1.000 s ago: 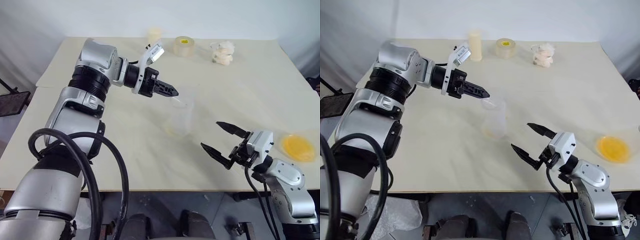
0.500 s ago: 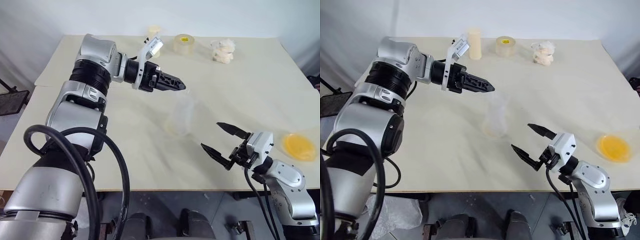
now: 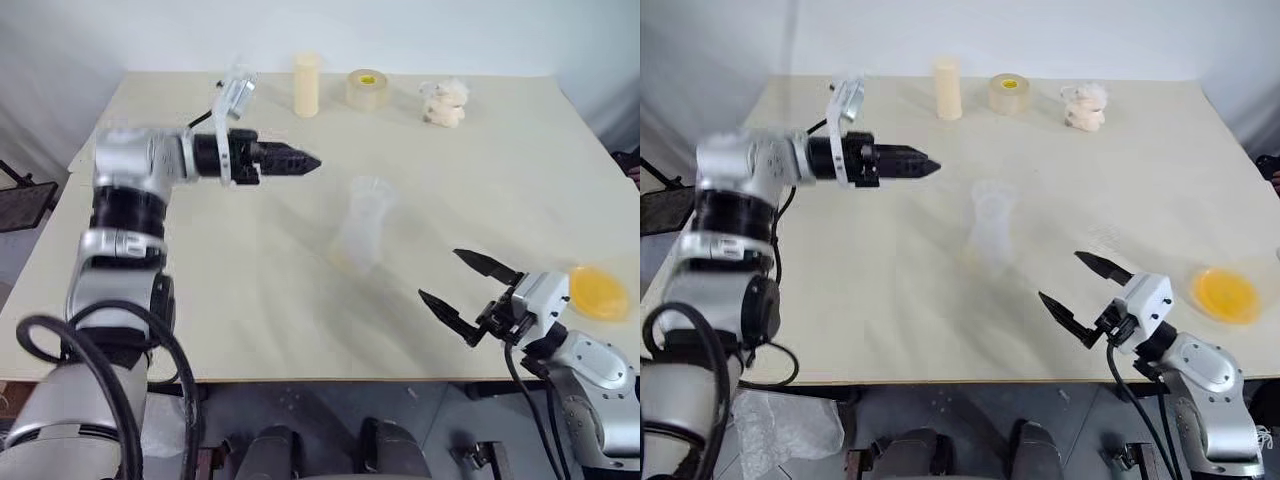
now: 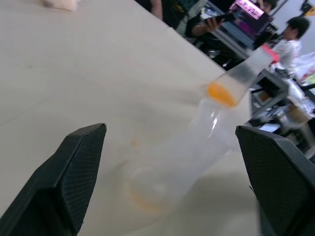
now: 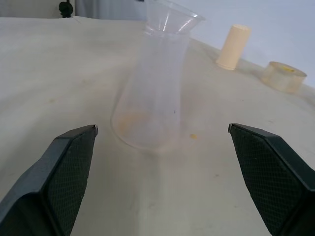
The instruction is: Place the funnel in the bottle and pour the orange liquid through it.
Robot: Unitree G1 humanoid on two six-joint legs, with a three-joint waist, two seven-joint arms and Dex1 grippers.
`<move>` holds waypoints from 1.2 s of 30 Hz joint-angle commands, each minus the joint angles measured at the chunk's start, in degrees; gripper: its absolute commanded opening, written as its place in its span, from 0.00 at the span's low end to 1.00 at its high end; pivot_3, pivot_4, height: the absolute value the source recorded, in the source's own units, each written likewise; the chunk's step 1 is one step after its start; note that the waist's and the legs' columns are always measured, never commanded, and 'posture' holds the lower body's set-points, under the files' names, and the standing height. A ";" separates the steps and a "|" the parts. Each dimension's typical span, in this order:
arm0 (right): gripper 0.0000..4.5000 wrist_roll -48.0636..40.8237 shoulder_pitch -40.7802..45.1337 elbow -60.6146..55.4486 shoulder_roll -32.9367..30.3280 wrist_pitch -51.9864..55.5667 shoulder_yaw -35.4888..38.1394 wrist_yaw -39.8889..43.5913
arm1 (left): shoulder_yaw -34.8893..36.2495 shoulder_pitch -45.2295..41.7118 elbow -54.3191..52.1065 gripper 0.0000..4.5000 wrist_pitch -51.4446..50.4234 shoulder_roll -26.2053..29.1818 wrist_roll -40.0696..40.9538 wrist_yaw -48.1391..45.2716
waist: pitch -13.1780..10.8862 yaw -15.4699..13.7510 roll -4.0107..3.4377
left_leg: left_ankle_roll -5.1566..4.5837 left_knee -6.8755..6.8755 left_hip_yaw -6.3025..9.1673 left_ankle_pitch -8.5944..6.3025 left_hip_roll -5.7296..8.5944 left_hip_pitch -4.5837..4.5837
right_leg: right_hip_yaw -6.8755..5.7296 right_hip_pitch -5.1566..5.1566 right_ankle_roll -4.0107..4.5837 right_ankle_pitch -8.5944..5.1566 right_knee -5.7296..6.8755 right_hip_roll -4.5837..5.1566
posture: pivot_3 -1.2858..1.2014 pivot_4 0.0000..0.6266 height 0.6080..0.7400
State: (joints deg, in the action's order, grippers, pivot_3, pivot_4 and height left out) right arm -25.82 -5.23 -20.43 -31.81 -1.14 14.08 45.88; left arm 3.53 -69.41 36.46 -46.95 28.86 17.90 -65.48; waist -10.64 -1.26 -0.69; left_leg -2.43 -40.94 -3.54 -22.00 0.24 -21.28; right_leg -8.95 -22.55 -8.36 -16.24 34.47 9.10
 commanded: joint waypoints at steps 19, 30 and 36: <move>1.00 0.80 -12.46 -8.89 2.03 4.64 15.51 -13.99 | 8.12 26.36 -0.77 0.99 50.18 -0.50 6.94 -23.04 | 0.03 -0.20 0.03 | -0.06 -0.16 -0.23 -0.01 0.19 0.09 | -0.07 0.09 0.00 0.00 0.26 0.19 | 0.52 0.24 1.00; 1.00 -3.78 -24.42 -15.76 7.98 8.27 27.95 -20.65 | 7.90 25.22 2.40 0.99 52.03 1.25 8.62 -23.21 | 0.07 -0.05 0.08 | -0.09 -0.13 -0.22 -0.03 0.18 0.19 | 0.00 0.09 0.00 0.00 0.27 0.19 | 0.52 0.24 1.00; 1.00 -4.14 -20.35 -13.63 6.28 10.22 29.17 -23.00 | 8.04 27.92 -1.21 0.99 51.17 0.72 10.26 -22.65 | 0.08 0.00 0.06 | -0.09 -0.13 -0.24 -0.03 0.12 0.21 | 0.02 0.07 0.00 0.00 0.27 0.18 | 0.52 0.24 1.00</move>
State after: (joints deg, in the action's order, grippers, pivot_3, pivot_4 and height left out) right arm -28.95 -25.92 -33.95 -24.72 8.82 40.94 24.15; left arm 11.10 -42.48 37.84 4.30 29.30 26.78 -85.97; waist -10.56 -1.26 -0.63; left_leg -2.52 -41.07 -3.77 -22.03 0.36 -21.07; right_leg -8.93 -22.48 -8.36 -16.25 34.74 9.28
